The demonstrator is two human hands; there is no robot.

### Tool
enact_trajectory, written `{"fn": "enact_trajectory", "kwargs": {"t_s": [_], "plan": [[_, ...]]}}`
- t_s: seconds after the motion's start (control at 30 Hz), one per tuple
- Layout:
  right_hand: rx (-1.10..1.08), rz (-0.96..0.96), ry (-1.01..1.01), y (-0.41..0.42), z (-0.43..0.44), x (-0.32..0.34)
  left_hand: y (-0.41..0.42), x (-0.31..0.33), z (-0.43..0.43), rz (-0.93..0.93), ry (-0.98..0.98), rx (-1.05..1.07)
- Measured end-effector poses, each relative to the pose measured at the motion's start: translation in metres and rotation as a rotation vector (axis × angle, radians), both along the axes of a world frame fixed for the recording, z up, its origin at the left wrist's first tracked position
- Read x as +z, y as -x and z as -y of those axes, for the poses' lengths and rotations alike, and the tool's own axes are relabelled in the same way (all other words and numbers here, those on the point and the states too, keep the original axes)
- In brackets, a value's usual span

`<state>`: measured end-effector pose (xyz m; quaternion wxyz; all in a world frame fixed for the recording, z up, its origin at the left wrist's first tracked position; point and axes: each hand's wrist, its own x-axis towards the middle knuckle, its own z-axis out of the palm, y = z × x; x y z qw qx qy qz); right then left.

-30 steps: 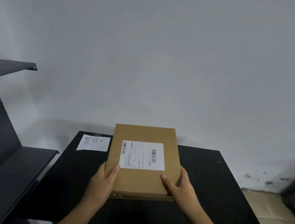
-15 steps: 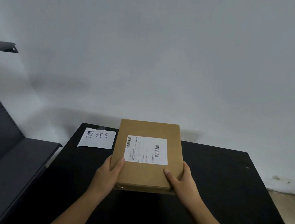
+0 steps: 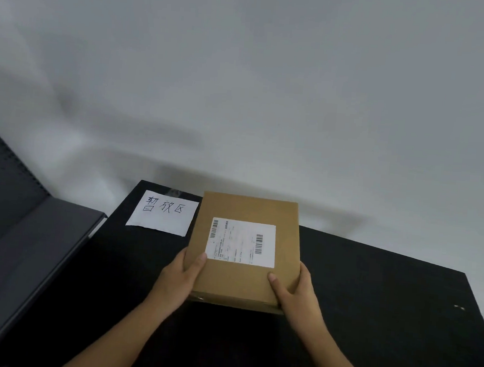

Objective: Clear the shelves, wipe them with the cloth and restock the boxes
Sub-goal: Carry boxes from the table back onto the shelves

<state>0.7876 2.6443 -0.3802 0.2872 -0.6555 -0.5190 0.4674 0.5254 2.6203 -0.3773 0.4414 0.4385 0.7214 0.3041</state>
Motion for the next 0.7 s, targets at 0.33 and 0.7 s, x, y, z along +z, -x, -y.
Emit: {"fn": "enact_trajectory", "kwargs": {"t_s": [0.33,0.7], "plan": [[-0.079,0.029,0.117,0.008,-0.047,-0.051,0.006,-0.047,-0.064,-0.007,0.058,-0.072],[-0.099,0.051,0.176,0.026,-0.07,-0.093,0.026,-0.103,-0.093,-0.027,0.153,-0.096]]}}
